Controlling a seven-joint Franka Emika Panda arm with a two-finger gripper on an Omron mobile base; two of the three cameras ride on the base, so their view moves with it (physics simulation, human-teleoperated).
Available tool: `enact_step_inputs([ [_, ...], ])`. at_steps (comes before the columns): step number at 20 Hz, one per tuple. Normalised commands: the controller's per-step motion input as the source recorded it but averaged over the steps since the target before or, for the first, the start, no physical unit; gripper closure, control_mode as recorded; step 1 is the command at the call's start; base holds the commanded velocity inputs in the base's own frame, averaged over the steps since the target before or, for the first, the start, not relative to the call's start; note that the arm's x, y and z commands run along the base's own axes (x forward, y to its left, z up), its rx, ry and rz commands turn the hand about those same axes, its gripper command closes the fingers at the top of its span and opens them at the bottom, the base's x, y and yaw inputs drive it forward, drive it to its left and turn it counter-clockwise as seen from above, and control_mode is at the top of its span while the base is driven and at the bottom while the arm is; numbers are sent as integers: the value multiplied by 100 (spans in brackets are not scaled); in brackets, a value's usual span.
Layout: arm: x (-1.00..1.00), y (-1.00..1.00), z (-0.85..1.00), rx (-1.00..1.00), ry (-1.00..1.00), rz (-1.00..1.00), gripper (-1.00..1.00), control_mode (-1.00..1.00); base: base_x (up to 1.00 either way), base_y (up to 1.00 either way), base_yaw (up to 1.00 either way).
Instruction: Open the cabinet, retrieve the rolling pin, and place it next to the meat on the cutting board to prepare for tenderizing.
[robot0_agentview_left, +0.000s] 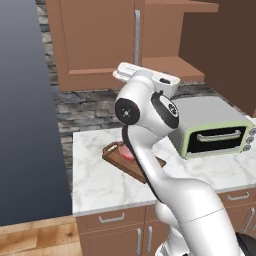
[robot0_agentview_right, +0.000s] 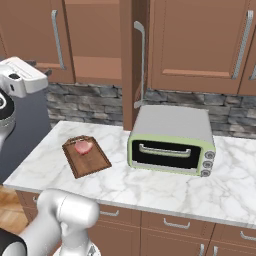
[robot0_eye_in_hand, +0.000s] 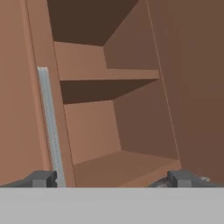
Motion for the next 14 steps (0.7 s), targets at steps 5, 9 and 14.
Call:
enact_step_inputs([
  [5, 35, 13, 0, 0, 0, 4, -100, -100, 0, 0, 0],
  [9, 37, 9, 0, 0, -1, 6, -100, -100, 0, 0, 0],
  [14, 39, 6, -2, 0, -2, 5, -100, -100, 0, 0, 0],
])
